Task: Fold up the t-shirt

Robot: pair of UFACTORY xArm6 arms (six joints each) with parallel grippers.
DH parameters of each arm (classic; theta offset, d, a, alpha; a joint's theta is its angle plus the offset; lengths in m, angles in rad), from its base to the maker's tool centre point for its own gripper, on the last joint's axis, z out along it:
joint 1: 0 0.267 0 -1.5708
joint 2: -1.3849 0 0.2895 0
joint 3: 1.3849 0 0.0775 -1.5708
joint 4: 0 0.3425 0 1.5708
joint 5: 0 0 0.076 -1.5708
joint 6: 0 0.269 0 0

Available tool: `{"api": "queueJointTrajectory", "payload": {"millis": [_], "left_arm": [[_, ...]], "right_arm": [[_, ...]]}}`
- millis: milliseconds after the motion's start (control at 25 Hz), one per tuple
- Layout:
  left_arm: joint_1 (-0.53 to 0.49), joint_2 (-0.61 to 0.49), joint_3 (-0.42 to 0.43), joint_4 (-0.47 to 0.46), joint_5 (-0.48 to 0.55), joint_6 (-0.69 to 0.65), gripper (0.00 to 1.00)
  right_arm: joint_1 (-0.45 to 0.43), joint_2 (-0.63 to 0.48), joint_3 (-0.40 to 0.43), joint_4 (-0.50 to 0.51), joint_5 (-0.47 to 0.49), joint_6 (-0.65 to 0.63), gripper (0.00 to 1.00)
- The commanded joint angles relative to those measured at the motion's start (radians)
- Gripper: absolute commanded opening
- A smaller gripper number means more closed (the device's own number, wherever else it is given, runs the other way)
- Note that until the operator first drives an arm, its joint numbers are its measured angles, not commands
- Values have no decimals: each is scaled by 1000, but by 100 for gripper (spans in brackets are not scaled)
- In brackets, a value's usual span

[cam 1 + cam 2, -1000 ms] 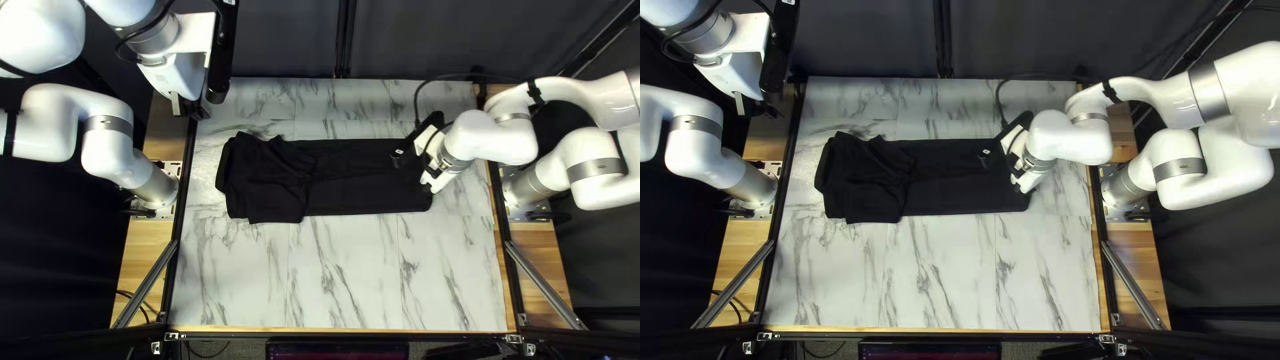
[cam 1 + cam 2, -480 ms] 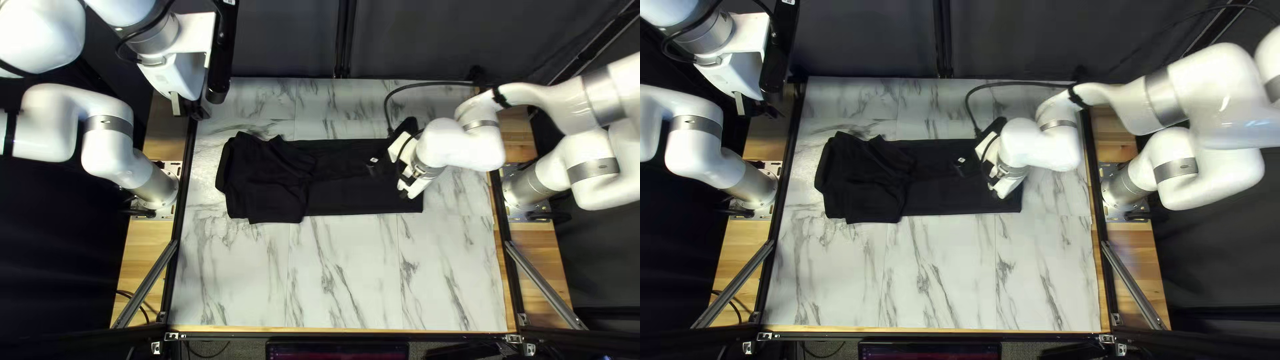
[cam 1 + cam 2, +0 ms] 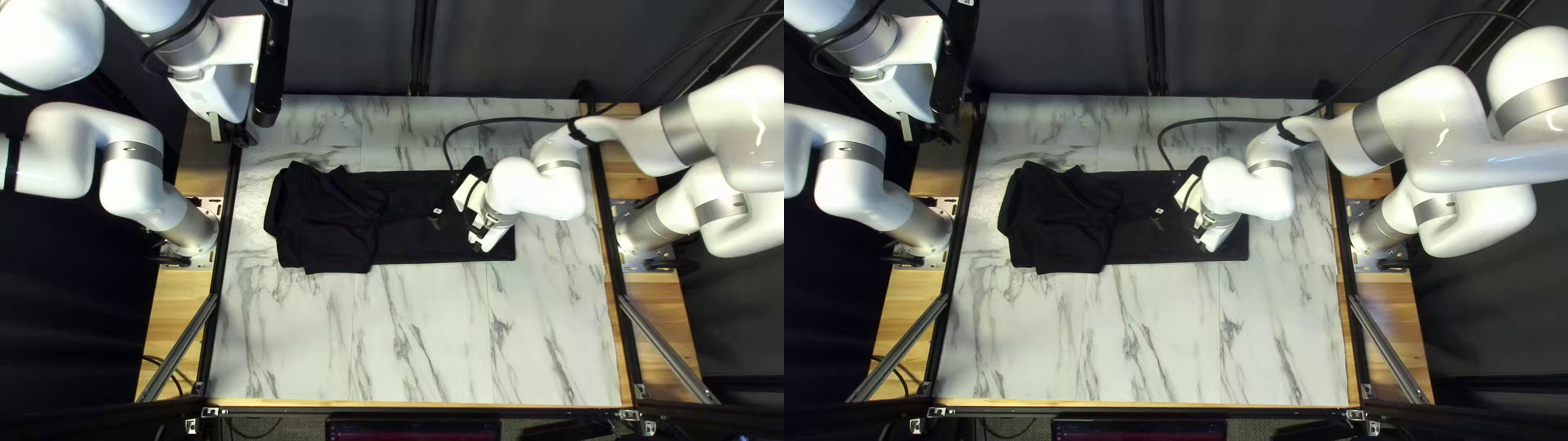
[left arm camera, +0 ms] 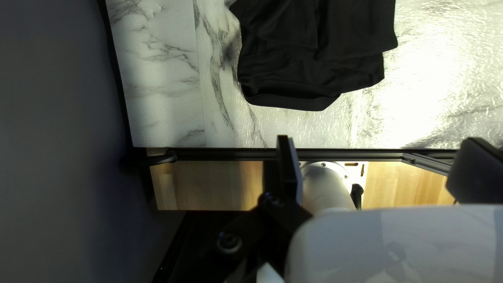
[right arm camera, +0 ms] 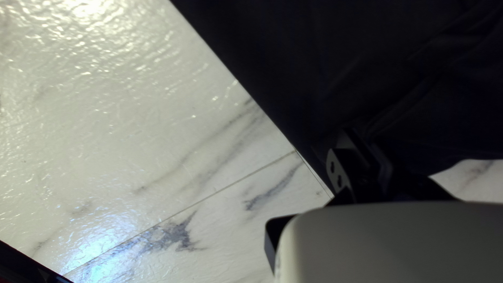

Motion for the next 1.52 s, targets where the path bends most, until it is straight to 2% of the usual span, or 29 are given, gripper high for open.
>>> {"api": "queueJointTrajectory", "payload": {"millis": [40,400,680,880,1120,1280,1400,1440,1480,1520], "left_arm": [[0,0,0,0,0,0,100],[0,0,0,0,0,0,100],[0,0,0,0,0,0,100],[0,0,0,0,0,0,100],[0,0,0,0,0,0,100],[0,0,0,0,0,0,100],[0,0,0,0,0,0,100],[0,0,0,0,0,0,100],[0,0,0,0,0,0,100],[0,0,0,0,0,0,100]], "right_arm": [[-4,-33,10,2,17,-19,100],[-57,-136,-3,-61,125,-5,100],[-148,-69,-107,-156,174,-50,100],[-172,11,-130,-225,115,-23,100],[-195,51,-65,-296,-21,52,100],[-220,77,-41,-324,-77,77,100],[-238,84,-30,-329,-95,74,91],[-244,88,-30,-328,-97,69,84],[-248,91,-31,-327,-98,67,72],[-253,99,-35,-326,-100,62,68]]}}
